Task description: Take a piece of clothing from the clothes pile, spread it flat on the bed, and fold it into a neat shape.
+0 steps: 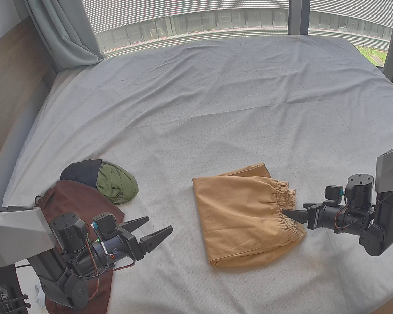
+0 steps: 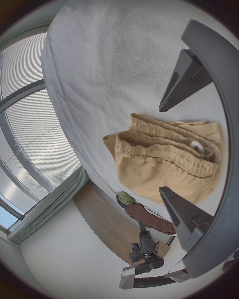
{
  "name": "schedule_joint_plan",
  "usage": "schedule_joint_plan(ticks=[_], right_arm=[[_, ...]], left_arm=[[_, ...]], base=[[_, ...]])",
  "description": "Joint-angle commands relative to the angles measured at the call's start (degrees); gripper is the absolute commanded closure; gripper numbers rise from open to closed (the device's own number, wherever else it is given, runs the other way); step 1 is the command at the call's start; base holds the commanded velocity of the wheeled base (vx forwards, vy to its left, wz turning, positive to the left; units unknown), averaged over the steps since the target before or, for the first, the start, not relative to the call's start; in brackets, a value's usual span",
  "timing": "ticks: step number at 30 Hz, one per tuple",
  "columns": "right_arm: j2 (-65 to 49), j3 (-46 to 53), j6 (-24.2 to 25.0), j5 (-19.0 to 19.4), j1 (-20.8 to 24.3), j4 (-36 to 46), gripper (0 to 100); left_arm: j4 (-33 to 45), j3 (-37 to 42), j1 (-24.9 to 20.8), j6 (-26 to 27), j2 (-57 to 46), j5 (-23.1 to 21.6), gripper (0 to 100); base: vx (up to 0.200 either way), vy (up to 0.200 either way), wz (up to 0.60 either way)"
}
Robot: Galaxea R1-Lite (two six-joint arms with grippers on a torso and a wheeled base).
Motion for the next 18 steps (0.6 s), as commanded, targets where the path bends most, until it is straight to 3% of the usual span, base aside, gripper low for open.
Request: schedule_joint_plan(ticks=[1,18], right_arm=[[-0.4,2.6,-0.1,0.1,0.4,0.1,0],[4.4,3.4,0.2,2.3,0.4,-0.2,0]], left_arm=[[0.0,0.0,0.0,0.0,0.0,0.0,0],[-0.1,0.0,-0.1,0.0,0.0,0.0,0]], base=[[0.000,0.000,0.00],[0.000,0.000,0.00]])
